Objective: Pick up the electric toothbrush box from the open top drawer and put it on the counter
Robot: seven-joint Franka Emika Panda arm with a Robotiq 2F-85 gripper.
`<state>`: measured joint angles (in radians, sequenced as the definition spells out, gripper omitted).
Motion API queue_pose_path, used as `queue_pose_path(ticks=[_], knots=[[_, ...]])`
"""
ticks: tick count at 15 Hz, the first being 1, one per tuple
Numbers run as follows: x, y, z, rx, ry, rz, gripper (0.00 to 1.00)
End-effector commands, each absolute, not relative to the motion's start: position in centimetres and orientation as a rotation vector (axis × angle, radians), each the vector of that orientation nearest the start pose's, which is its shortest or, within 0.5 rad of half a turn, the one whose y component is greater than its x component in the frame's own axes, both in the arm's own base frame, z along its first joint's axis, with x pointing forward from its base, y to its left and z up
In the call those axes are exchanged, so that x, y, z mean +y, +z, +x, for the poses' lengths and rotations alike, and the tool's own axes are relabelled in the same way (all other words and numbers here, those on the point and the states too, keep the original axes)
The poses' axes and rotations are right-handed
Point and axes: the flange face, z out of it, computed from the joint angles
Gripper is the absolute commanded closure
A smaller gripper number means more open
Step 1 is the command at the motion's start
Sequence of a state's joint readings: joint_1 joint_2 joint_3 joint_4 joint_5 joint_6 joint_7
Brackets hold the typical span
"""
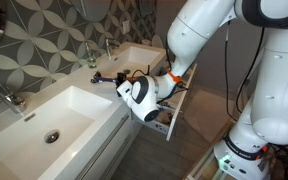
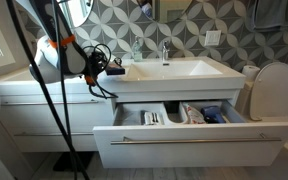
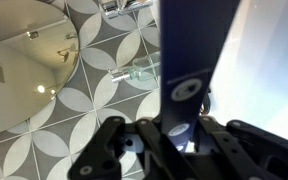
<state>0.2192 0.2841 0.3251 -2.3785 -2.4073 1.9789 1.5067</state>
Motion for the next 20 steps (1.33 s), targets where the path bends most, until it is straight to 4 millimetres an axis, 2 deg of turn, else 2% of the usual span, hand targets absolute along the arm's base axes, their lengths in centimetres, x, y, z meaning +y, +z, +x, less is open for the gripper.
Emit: queue_pose_path(ticks=[1, 7, 11, 13, 17, 19, 20], knots=[[23.5, 22.8, 48.2, 1.017, 1.347, 1.597, 0.97], [24.7, 22.4, 49.1, 1.049, 1.366, 1.669, 0.97], [25.1, 22.1, 49.4, 1.058, 1.371, 1.718, 0.59], [25.3, 21.9, 49.4, 1.064, 1.371, 1.742, 0.51], [25.8, 21.8, 49.4, 1.08, 1.377, 1.785, 0.41], [26.2, 22.2, 49.2, 1.1, 1.379, 1.817, 0.17], [26.5, 22.5, 49.1, 1.113, 1.38, 1.837, 0.15]])
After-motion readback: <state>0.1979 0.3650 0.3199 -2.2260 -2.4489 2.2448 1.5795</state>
